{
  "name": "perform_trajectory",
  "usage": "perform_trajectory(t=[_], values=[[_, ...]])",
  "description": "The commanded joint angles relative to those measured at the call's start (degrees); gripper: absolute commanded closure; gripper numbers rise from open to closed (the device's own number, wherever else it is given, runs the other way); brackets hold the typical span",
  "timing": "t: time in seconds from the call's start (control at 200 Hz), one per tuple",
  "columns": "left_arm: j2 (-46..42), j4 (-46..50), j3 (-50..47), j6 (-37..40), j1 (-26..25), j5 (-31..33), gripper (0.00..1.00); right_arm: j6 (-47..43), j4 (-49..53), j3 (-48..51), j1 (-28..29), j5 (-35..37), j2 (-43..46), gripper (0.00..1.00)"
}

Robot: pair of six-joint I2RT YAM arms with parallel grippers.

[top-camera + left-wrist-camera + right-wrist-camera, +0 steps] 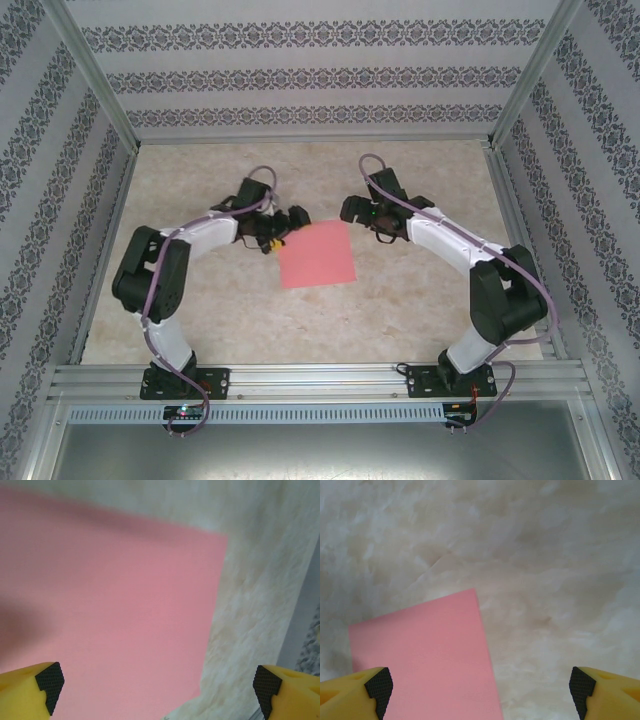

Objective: Fold a paper plane with a square sheet of paper (pick it up from the middle)
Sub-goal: Move the square sheet of paper to the center of the table, then first fold in half a square sheet of paper at the center of the table.

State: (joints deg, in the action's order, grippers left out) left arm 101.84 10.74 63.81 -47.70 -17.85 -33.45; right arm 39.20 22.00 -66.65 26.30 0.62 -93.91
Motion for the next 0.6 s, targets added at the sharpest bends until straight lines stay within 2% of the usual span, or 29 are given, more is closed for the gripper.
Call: perform_trajectory(t=[0.0, 0.14, 0.245, 0.455, 0.595], values=[[-7.35, 7.43, 1.83, 4.50, 5.68, 3.65, 0.00, 1.34, 5.47, -5.22, 5.00, 1.45, -4.32, 0.07], [-14.21, 12.23, -1.05, 7.40, 11.53, 11.22, 0.00, -0.37, 12.42, -13.78, 12.05, 5.58, -11.56, 0.07], [-18.06, 13.94, -2.84, 8.28, 14.41, 15.28, 0.00, -0.97, 16.76, -19.60, 15.22, 7.15, -16.86, 0.06], [-20.96, 16.06, -3.36, 10.29, 16.09, 19.15, 0.00, -1.09, 19.24, -24.07, 16.98, 6.50, -22.51, 0.05], [-20.30, 15.89, -3.26, 10.19, 16.43, 18.56, 0.00, -1.75, 21.30, -26.07, 17.53, 6.29, -25.71, 0.07]])
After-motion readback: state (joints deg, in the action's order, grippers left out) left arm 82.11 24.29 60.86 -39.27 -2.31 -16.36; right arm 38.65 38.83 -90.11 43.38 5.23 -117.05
